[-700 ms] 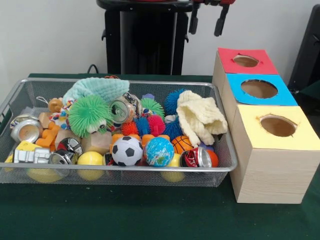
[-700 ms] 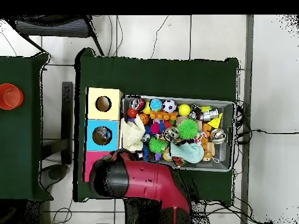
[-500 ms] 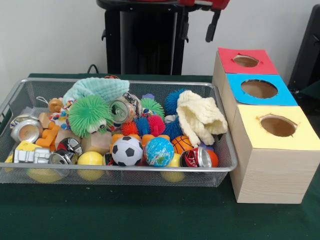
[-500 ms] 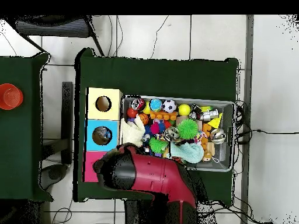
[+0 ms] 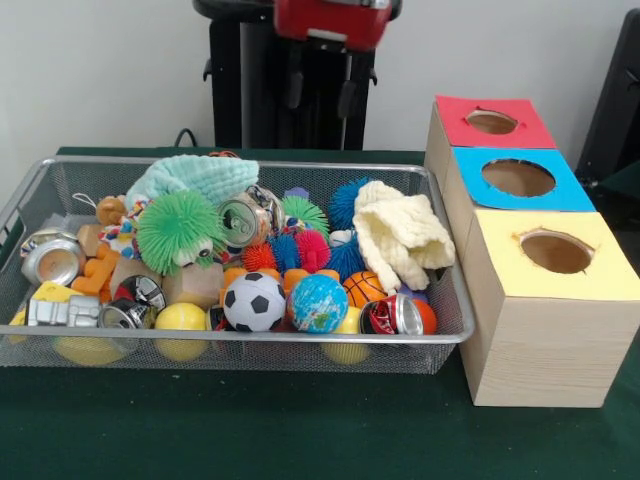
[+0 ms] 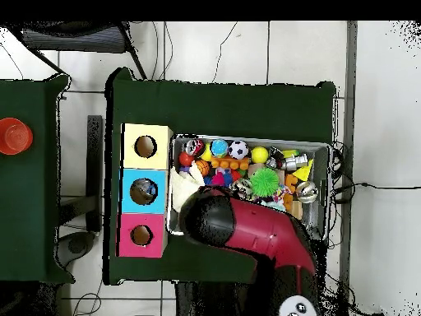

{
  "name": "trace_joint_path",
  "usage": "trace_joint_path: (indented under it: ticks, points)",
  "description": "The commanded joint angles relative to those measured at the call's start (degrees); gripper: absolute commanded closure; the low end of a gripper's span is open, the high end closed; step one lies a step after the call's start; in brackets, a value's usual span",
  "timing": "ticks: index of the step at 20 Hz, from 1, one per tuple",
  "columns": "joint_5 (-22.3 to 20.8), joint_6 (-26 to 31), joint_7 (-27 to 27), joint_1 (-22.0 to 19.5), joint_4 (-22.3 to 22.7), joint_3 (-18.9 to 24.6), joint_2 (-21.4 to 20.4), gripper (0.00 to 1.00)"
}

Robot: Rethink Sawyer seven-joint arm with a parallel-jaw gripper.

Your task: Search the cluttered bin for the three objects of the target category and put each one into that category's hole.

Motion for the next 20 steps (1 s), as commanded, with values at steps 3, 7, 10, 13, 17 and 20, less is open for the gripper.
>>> trace_joint_path:
  ticks: [3, 7, 10, 13, 17, 20]
  points:
    - [-3.2, 0.2, 3.4, -6.1, -4.7, 1.1, 3.4, 0.00]
    - [-3.7, 1.7, 0.4, -9.5, -4.8, 2.4, 3.3, 0.00]
    - [-4.1, 0.1, -1.2, -12.8, -3.5, 3.9, 3.9, 0.00]
    - [-4.8, -5.1, -2.6, -17.3, -1.0, 7.0, 5.8, 0.00]
    - [-6.5, -9.2, -2.6, -21.5, -0.8, 9.8, 8.8, 0.00]
    - [-8.1, -10.5, -3.0, -23.7, -1.7, 11.2, 10.6, 0.00]
